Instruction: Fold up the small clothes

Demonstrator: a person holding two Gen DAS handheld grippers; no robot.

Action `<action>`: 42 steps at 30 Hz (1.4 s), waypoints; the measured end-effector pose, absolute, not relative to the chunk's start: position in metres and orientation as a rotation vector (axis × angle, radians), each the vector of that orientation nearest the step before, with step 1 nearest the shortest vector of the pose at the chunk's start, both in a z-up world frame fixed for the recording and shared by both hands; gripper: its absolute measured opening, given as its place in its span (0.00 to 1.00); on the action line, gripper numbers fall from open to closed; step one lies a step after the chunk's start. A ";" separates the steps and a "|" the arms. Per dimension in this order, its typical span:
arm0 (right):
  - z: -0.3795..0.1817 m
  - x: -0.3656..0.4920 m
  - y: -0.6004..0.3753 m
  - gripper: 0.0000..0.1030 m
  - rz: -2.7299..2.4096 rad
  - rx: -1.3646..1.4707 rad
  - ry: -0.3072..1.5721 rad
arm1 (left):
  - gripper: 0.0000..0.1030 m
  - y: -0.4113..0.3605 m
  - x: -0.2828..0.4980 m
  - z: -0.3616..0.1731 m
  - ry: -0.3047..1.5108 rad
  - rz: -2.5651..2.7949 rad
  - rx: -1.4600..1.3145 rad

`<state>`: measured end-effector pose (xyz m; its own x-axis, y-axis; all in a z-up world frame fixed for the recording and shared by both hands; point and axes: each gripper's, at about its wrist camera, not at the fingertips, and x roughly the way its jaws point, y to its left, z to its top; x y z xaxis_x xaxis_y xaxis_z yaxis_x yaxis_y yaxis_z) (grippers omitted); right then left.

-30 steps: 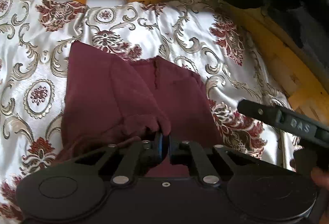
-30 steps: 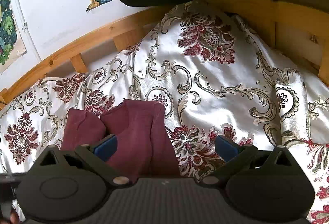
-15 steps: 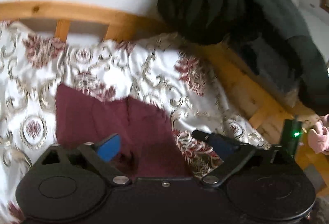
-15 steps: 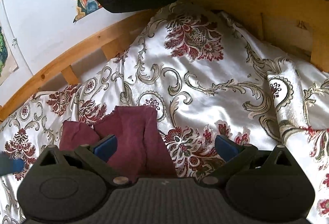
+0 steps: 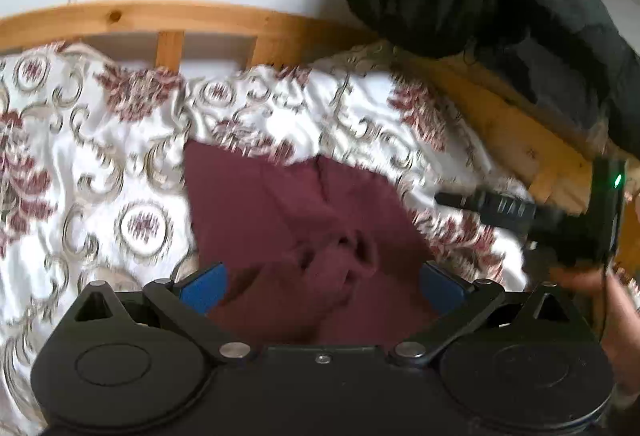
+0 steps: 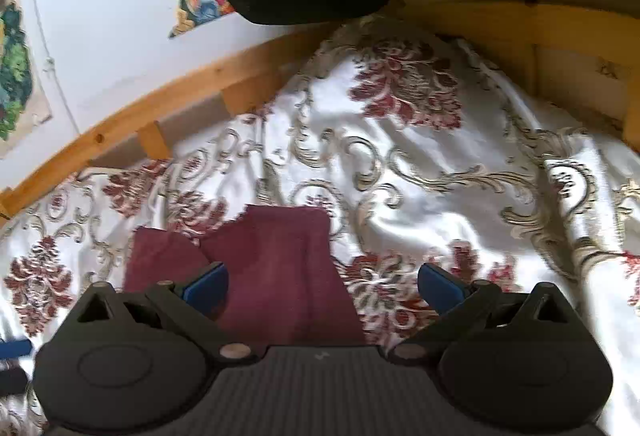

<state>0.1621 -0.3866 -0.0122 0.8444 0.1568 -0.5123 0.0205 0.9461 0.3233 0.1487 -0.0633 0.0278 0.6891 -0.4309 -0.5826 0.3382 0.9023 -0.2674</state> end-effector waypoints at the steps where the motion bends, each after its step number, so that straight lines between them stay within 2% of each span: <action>1: -0.012 0.162 -0.385 1.00 0.100 0.346 0.545 | 0.99 -0.064 0.148 0.022 0.709 -0.417 -0.125; 4: -0.011 0.164 -0.379 1.00 0.213 0.434 0.509 | 0.99 -0.075 0.150 0.010 0.771 -0.379 -0.028; 10: -0.018 0.179 -0.353 1.00 0.462 0.506 0.559 | 0.99 -0.089 0.155 -0.006 0.846 -0.401 0.058; 15: -0.042 0.202 -0.337 1.00 0.534 0.551 0.698 | 0.99 -0.090 0.158 -0.011 0.870 -0.381 0.093; 19: -0.053 0.214 -0.331 1.00 0.581 0.575 0.736 | 0.99 -0.089 0.163 -0.014 0.891 -0.368 0.091; 26: -0.061 0.220 -0.314 1.00 0.553 0.480 0.724 | 0.99 -0.086 0.164 -0.008 0.824 -0.338 0.049; 29: -0.061 0.219 -0.311 0.96 0.558 0.441 0.725 | 0.99 -0.085 0.162 -0.004 0.783 -0.334 0.043; 37: -0.073 0.236 -0.304 0.94 0.568 0.481 0.799 | 0.99 -0.095 0.160 -0.009 0.784 -0.341 0.130; 38: -0.072 0.235 -0.303 0.89 0.570 0.477 0.796 | 0.99 -0.096 0.159 -0.009 0.779 -0.344 0.139; 39: -0.071 0.234 -0.303 0.78 0.576 0.477 0.795 | 0.99 -0.097 0.158 -0.009 0.773 -0.347 0.146; 42: -0.070 0.232 -0.305 0.60 0.565 0.478 0.784 | 0.97 -0.097 0.154 -0.007 0.737 -0.353 0.161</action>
